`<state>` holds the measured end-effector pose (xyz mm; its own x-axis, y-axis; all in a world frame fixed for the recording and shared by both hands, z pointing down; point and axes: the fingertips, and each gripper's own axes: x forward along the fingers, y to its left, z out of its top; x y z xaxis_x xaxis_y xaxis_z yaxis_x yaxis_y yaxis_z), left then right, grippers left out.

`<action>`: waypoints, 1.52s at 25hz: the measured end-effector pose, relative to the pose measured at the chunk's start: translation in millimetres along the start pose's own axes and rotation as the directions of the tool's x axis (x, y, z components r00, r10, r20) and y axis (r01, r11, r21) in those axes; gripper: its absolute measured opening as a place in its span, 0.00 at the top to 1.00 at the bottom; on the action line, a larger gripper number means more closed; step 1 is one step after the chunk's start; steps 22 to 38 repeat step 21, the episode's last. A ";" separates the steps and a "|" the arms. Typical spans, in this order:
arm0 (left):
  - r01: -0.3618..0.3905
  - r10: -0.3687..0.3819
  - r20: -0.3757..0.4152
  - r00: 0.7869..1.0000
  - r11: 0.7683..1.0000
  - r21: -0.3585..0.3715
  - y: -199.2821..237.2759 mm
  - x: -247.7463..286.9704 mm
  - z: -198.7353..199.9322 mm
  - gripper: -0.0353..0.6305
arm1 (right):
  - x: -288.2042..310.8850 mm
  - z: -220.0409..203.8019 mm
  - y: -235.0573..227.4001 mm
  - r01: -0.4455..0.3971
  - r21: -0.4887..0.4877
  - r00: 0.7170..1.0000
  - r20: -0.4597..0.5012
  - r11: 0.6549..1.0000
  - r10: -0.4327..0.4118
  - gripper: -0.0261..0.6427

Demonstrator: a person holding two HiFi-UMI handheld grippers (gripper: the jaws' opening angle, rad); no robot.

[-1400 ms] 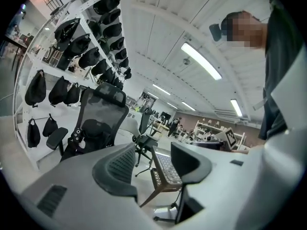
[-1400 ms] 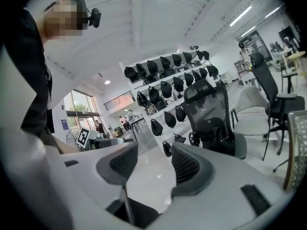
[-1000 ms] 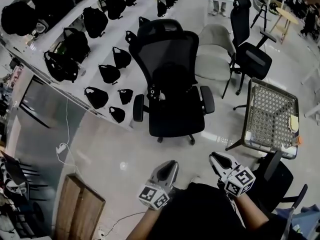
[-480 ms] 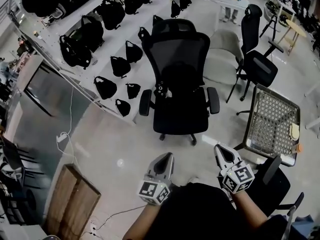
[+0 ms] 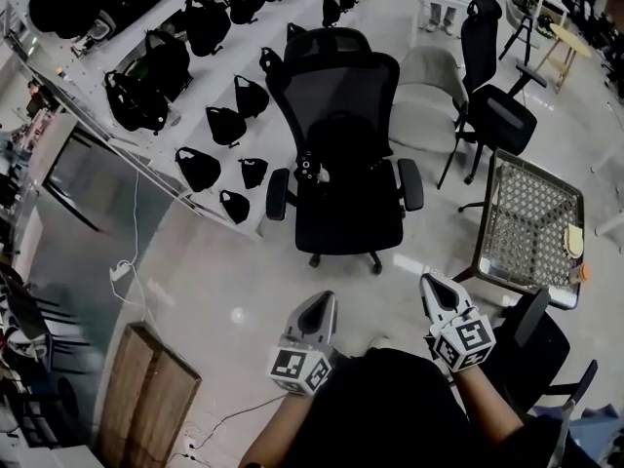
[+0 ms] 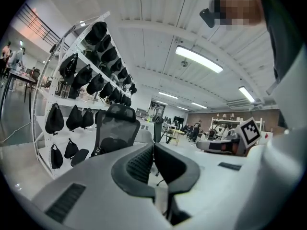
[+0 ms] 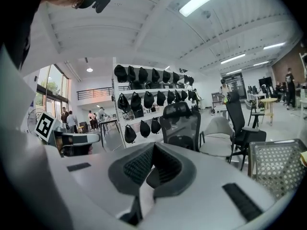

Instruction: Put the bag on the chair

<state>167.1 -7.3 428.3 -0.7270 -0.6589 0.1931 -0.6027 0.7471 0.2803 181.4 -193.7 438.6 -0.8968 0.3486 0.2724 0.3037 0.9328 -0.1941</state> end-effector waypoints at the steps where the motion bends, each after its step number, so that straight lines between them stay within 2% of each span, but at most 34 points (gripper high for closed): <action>1: 0.003 -0.003 0.000 1.000 1.000 0.001 -1.4 1.6 0.8 0.92 | -1.4 -0.2 -2.0 0.009 0.008 1.000 0.002 1.000 -0.009 0.96; 12: 0.032 -0.032 0.000 1.000 1.000 -0.002 -11.1 10.3 2.2 0.92 | -7.5 -3.0 -7.6 0.040 0.017 0.999 -0.001 0.999 -0.040 0.96; 38: 0.041 -0.041 -0.011 0.999 0.999 -0.011 -14.8 13.1 -0.5 0.92 | -5.4 0.9 -5.1 0.018 0.006 1.000 0.009 1.000 -0.018 0.96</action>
